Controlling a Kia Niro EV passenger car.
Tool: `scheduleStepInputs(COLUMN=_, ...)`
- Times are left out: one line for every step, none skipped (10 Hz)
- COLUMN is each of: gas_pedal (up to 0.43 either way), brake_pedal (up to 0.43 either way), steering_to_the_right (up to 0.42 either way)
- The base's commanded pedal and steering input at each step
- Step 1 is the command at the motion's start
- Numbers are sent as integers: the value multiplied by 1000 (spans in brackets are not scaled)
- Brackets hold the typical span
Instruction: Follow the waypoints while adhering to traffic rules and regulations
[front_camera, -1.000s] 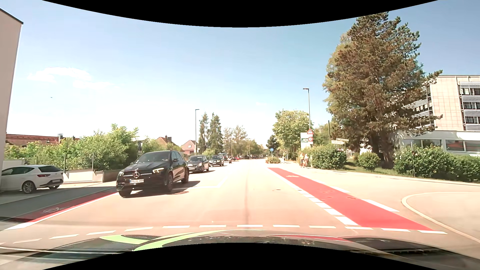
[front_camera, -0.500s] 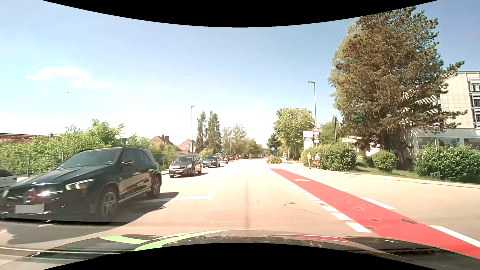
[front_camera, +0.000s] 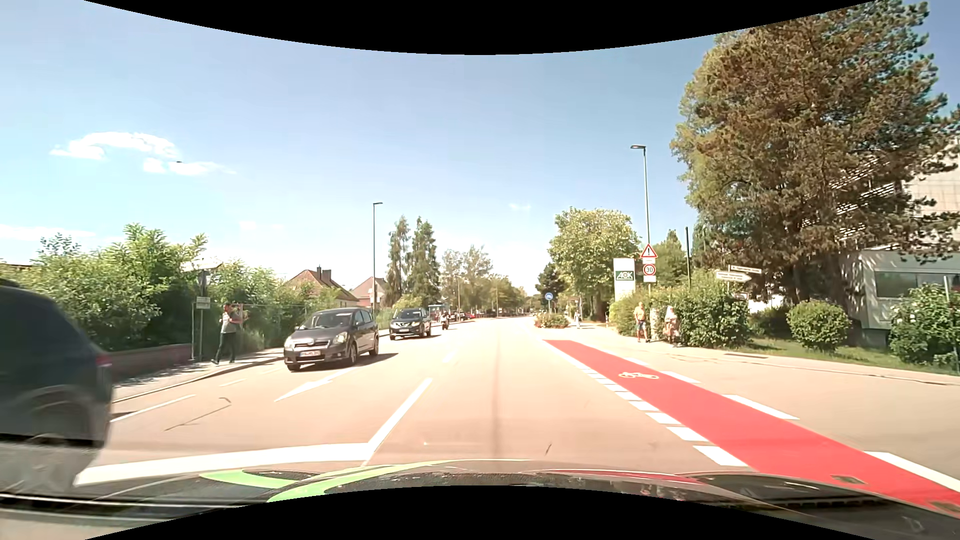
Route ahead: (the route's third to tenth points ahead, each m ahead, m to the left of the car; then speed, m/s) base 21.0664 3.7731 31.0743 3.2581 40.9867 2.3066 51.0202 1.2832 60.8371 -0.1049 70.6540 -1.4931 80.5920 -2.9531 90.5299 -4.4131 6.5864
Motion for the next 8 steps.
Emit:
scheduleStepInputs(gas_pedal=319, brake_pedal=0, steering_to_the_right=4)
scheduleStepInputs(gas_pedal=311, brake_pedal=0, steering_to_the_right=5)
scheduleStepInputs(gas_pedal=311, brake_pedal=0, steering_to_the_right=5)
scheduleStepInputs(gas_pedal=299, brake_pedal=0, steering_to_the_right=5)
scheduleStepInputs(gas_pedal=280, brake_pedal=0, steering_to_the_right=5)
scheduleStepInputs(gas_pedal=240, brake_pedal=0, steering_to_the_right=4)
scheduleStepInputs(gas_pedal=209, brake_pedal=0, steering_to_the_right=4)
scheduleStepInputs(gas_pedal=197, brake_pedal=0, steering_to_the_right=4)
